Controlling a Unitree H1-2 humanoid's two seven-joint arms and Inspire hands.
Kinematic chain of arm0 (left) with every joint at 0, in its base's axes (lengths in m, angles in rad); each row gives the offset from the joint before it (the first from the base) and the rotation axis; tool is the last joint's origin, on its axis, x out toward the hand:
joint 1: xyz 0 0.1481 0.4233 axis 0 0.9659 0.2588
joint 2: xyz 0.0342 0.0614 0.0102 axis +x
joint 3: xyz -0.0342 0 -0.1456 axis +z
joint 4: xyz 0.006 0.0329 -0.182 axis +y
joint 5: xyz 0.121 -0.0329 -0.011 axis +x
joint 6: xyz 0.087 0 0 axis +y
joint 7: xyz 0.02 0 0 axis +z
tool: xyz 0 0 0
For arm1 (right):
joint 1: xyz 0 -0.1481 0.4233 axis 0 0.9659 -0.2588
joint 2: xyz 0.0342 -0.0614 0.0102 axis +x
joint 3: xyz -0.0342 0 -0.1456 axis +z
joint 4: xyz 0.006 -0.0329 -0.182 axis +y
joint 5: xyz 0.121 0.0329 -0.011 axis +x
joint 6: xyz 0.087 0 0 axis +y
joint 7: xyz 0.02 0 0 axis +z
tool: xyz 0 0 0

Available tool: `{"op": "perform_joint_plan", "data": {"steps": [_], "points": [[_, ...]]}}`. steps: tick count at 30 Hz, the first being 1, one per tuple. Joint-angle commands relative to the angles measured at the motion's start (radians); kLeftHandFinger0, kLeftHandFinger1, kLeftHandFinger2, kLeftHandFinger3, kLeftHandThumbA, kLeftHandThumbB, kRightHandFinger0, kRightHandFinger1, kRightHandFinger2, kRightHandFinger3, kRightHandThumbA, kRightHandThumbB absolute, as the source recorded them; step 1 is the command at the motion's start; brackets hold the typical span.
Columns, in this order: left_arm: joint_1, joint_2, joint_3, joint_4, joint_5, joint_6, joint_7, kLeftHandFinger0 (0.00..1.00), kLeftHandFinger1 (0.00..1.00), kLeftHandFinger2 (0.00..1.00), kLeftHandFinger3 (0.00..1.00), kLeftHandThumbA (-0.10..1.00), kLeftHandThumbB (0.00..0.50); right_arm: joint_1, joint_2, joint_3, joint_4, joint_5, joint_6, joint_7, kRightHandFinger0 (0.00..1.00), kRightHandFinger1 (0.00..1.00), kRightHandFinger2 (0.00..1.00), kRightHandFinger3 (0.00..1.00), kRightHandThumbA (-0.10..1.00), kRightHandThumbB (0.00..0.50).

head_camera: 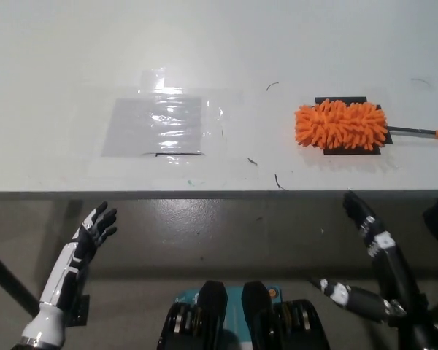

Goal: The robot uses it right hand to pick up an extended orange duster kept in the middle of the desk and presses its handle against the desk to collapse it

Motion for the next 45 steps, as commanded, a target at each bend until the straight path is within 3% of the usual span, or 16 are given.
{"op": "perform_joint_plan", "data": {"steps": [1, 4, 7, 10, 13, 17, 24, 27, 35, 40, 41, 45], "points": [[-0.011, 0.009, -0.011, -0.065, -0.018, -0.035, -0.030, 1.00, 1.00, 1.00, 1.00, 1.00, 0.342, 0.004, -0.022, -0.017, -0.115, -0.009, -0.075, 0.006, 1.00, 1.00, 1.00, 1.00, 1.00, 0.114], [-0.008, 0.004, -0.023, -0.089, -0.013, -0.030, -0.035, 1.00, 1.00, 1.00, 1.00, 1.00, 0.344, -0.034, -0.036, -0.043, -0.140, -0.029, -0.092, -0.006, 1.00, 1.00, 1.00, 1.00, 1.00, 0.121], [-0.021, -0.001, -0.029, -0.109, -0.011, -0.002, -0.030, 1.00, 1.00, 1.00, 1.00, 1.00, 0.350, -0.093, -0.050, -0.077, -0.186, -0.084, -0.019, -0.018, 1.00, 1.00, 1.00, 1.00, 1.00, 0.140], [-0.029, -0.005, -0.032, -0.106, -0.013, -0.002, -0.034, 1.00, 1.00, 1.00, 1.00, 1.00, 0.338, -0.168, -0.107, -0.100, -0.260, -0.079, 0.142, 0.025, 1.00, 1.00, 1.00, 1.00, 1.00, 0.219], [-0.030, -0.008, -0.034, -0.106, -0.016, 0.003, -0.037, 1.00, 1.00, 1.00, 1.00, 1.00, 0.360, -0.237, -0.168, -0.118, -0.278, -0.108, 0.235, 0.050, 1.00, 1.00, 1.00, 1.00, 1.00, 0.213], [-0.034, -0.006, -0.030, -0.091, -0.006, -0.008, -0.035, 1.00, 1.00, 1.00, 1.00, 1.00, 0.354, -0.379, -0.263, -0.120, -0.227, -0.105, 0.376, 0.098, 1.00, 1.00, 1.00, 1.00, 1.00, 0.308], [-0.035, -0.011, -0.026, -0.070, -0.006, -0.019, -0.032, 1.00, 1.00, 1.00, 1.00, 1.00, 0.365, -0.616, -0.395, -0.011, -0.119, -0.256, 0.564, 0.221, 1.00, 1.00, 1.00, 1.00, 1.00, 0.315], [-0.035, -0.011, -0.025, -0.063, -0.015, -0.023, -0.036, 1.00, 1.00, 1.00, 1.00, 1.00, 0.353, -0.748, -0.430, 0.071, -0.007, -0.279, 0.634, 0.300, 1.00, 1.00, 1.00, 1.00, 1.00, 0.343], [-0.021, -0.002, -0.019, -0.070, -0.016, -0.015, -0.038, 1.00, 1.00, 1.00, 1.00, 1.00, 0.352, -0.990, -0.420, 0.239, 0.394, -0.322, 0.580, 0.379, 1.00, 1.00, 1.00, 1.00, 1.00, 0.331], [-0.019, -0.002, -0.017, -0.069, -0.018, -0.014, -0.041, 1.00, 1.00, 1.00, 1.00, 1.00, 0.356, -1.026, -0.419, 0.273, 0.457, -0.318, 0.571, 0.387, 1.00, 1.00, 1.00, 1.00, 1.00, 0.338], [-0.016, 0.000, -0.013, -0.068, -0.023, -0.012, -0.041, 1.00, 1.00, 1.00, 1.00, 1.00, 0.334, -1.120, -0.381, 0.334, 0.653, -0.360, 0.531, 0.400, 1.00, 1.00, 1.00, 1.00, 1.00, 0.322], [-0.012, 0.004, -0.011, -0.068, -0.020, -0.019, -0.042, 1.00, 1.00, 1.00, 1.00, 1.00, 0.327, -1.157, -0.361, 0.362, 0.752, -0.366, 0.492, 0.386, 1.00, 1.00, 1.00, 1.00, 1.00, 0.329]]}}
